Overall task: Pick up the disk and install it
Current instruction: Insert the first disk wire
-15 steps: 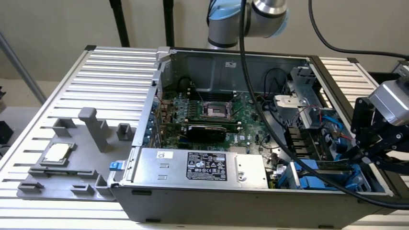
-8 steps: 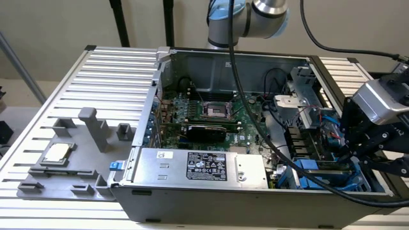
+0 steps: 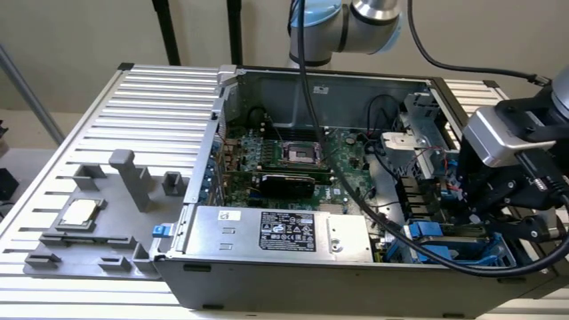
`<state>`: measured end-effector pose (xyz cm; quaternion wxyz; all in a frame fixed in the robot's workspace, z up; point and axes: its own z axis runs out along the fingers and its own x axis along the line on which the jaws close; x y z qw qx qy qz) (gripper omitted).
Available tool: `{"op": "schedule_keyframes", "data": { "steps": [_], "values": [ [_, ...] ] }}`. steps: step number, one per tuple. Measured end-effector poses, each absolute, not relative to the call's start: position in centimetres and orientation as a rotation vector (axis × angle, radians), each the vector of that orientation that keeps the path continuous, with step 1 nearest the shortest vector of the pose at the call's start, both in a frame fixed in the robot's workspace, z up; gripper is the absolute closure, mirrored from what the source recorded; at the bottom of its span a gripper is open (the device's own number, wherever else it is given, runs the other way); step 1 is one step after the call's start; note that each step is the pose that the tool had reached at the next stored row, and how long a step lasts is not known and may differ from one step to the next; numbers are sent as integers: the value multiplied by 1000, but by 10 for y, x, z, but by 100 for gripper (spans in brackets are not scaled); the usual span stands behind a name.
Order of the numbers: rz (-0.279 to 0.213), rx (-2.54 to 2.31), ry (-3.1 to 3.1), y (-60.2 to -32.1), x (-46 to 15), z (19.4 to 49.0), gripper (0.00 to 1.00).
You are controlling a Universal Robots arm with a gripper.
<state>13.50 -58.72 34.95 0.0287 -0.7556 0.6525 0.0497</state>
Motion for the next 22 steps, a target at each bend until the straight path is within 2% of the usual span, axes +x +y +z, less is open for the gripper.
{"op": "schedule_keyframes", "data": {
  "steps": [15,22],
  "values": [
    [118,-2179,2170,-587,136,346,84],
    [86,-2140,2201,-587,136,346,84]
  ]
}}
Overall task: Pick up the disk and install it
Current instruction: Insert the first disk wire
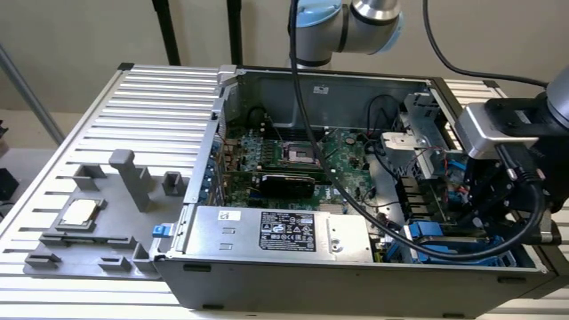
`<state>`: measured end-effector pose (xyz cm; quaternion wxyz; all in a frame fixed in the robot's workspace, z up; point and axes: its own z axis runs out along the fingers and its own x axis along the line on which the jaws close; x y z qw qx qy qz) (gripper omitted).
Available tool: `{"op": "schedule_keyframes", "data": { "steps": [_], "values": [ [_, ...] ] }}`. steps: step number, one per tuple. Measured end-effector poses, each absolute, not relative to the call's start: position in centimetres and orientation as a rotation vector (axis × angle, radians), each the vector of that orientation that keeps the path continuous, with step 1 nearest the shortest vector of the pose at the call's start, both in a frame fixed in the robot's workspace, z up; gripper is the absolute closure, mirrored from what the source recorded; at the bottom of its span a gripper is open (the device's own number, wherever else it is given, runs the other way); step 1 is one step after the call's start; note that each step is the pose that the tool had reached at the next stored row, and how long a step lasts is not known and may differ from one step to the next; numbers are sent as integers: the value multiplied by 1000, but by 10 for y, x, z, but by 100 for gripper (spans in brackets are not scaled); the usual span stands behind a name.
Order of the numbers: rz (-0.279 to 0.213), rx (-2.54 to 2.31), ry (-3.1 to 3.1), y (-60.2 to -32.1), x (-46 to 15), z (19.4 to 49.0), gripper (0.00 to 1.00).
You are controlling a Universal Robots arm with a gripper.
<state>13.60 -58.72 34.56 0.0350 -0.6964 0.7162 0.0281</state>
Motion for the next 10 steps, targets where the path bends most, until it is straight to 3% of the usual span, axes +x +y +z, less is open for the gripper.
{"op": "schedule_keyframes", "data": {
  "steps": [10],
  "values": [
    [28,-2116,2197,-587,136,343,84]
  ]
}}
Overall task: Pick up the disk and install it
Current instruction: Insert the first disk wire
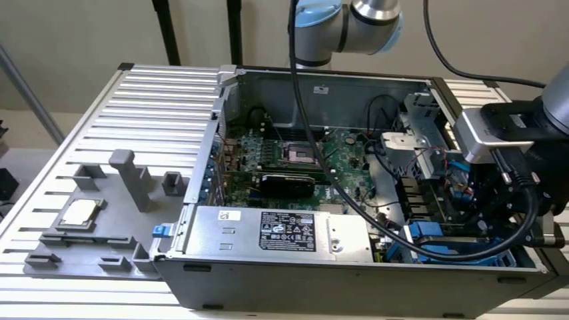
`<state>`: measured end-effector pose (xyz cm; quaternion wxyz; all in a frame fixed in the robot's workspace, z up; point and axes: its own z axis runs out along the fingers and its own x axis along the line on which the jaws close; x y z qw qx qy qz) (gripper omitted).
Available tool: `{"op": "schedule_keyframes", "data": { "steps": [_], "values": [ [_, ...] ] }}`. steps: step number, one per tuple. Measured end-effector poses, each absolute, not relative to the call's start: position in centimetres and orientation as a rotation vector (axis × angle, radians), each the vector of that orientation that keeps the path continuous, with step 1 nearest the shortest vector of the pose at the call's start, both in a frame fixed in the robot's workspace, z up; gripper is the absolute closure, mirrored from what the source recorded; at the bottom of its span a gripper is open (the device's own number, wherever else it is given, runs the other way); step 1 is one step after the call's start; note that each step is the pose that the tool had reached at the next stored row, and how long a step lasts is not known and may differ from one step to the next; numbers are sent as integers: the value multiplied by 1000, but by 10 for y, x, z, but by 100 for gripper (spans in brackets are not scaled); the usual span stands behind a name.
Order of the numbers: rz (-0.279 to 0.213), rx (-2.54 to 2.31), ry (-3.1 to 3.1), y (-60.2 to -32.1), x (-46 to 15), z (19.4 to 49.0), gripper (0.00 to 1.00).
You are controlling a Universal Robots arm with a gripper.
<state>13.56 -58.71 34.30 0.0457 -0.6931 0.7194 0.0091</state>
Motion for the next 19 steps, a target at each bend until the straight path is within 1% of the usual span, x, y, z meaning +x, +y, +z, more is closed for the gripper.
{"op": "schedule_keyframes", "data": {
  "steps": [10,19],
  "values": [
    [24,-2115,2195,-585,132,343,84],
    [10,-2110,2189,-585,131,339,84]
  ]
}}
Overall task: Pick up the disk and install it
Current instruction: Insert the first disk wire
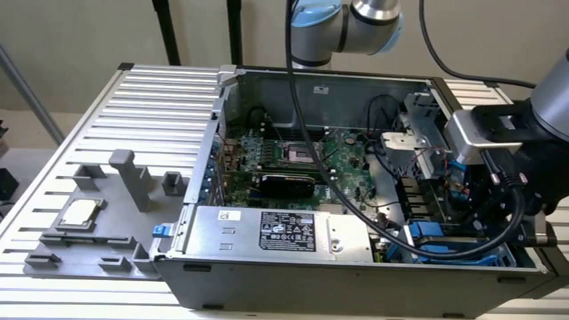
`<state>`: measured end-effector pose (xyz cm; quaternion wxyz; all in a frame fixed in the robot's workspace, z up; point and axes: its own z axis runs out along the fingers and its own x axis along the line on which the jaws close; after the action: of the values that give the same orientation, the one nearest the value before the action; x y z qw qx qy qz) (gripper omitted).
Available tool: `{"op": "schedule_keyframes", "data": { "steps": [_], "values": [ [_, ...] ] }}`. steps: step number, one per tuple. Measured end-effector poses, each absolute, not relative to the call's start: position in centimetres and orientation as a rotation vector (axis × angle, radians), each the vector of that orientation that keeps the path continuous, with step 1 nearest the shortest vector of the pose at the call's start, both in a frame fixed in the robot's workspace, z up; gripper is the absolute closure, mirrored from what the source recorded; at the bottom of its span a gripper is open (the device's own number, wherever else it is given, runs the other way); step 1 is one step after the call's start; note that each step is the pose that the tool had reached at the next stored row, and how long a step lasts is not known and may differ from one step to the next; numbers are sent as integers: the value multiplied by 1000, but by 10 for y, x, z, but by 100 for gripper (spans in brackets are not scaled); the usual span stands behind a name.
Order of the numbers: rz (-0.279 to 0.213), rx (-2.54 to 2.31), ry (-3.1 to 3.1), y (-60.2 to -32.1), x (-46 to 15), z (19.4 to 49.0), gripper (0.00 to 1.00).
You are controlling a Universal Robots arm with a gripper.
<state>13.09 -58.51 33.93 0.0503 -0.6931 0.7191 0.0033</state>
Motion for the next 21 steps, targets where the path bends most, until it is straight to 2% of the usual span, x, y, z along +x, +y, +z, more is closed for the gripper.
{"op": "schedule_keyframes", "data": {
  "steps": [12,13,14,21],
  "values": [
    [-1,-2106,2183,-585,131,335,84],
    [0,-2106,2183,-585,131,335,82],
    [0,-2106,2183,-585,131,336,75],
    [-1,-2106,2184,-585,120,345,75]
  ]
}}
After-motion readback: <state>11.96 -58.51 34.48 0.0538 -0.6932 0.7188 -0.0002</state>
